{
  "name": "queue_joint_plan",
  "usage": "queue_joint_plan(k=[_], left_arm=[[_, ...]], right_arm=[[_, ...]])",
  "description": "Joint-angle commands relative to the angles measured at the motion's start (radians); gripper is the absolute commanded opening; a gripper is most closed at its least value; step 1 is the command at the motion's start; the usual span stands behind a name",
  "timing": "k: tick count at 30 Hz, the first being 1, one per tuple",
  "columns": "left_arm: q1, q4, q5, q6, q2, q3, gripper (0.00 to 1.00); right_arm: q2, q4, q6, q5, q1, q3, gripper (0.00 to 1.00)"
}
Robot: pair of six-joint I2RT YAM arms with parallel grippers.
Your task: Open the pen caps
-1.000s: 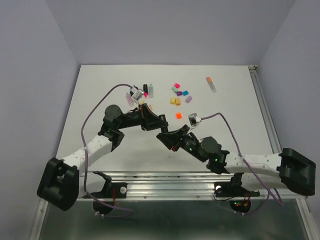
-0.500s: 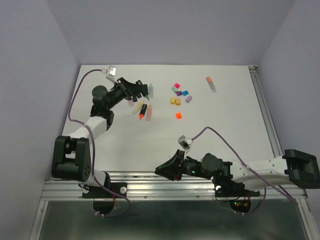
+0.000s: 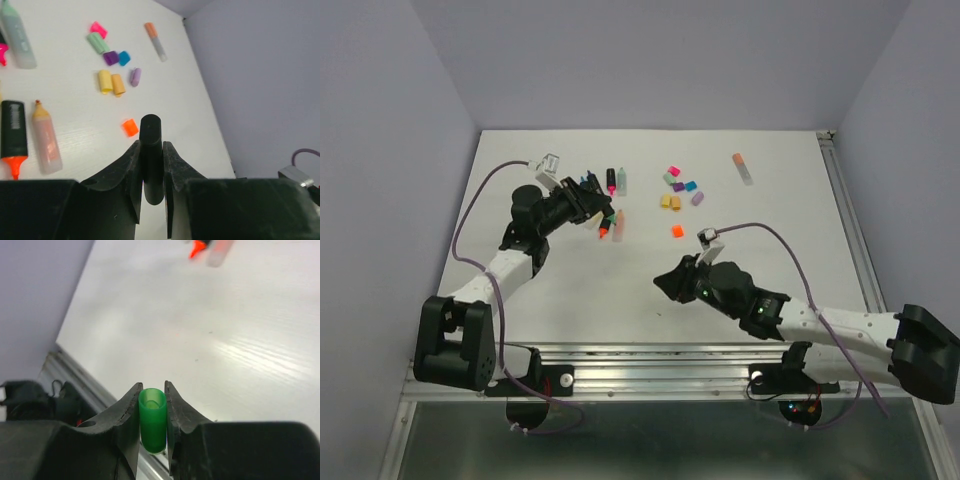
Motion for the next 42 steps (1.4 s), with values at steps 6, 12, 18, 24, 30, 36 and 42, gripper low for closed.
queue_joint_plan(k=[6,12,18,24,30,36,42], left_arm=[[-0.145,-0.552,-0.505,0.24,0.041,0.149,0.0],[-0.205,-0.65,-0.621,0.275,0.216,0.313,0.0],[-0.23,-0.732,-0.684,0.306,0.376,0.482,0.0],[-0.234,-0.813,-0.715,0.366,0.526,0.656,0.0],[-0.243,-0.88,-0.732,0.403,0.628,0.8,0.0],[-0.243,-0.928,-0.735,0.45,0.707,0.904,0.0],[-0.243,-1.017,-0.772,0.455,0.796,1.025,0.0]], right_arm=[[0.251,-0.293,-0.041,0.141,-0.302,0.284,0.01],[0.433,-0.32,-0.109,0.163,-0.435,0.427,0.01],[0.589,-0.352,-0.17,0.161,-0.526,0.541,0.07],[0.744,-0.435,-0.248,0.161,-0.567,0.682,0.14],[0.81,-0.439,-0.255,0.124,-0.586,0.731,0.28],[0.822,-0.464,-0.25,0.167,-0.587,0.769,0.53],[0.802,-0.484,-0.262,0.164,-0.589,0.792,0.73]])
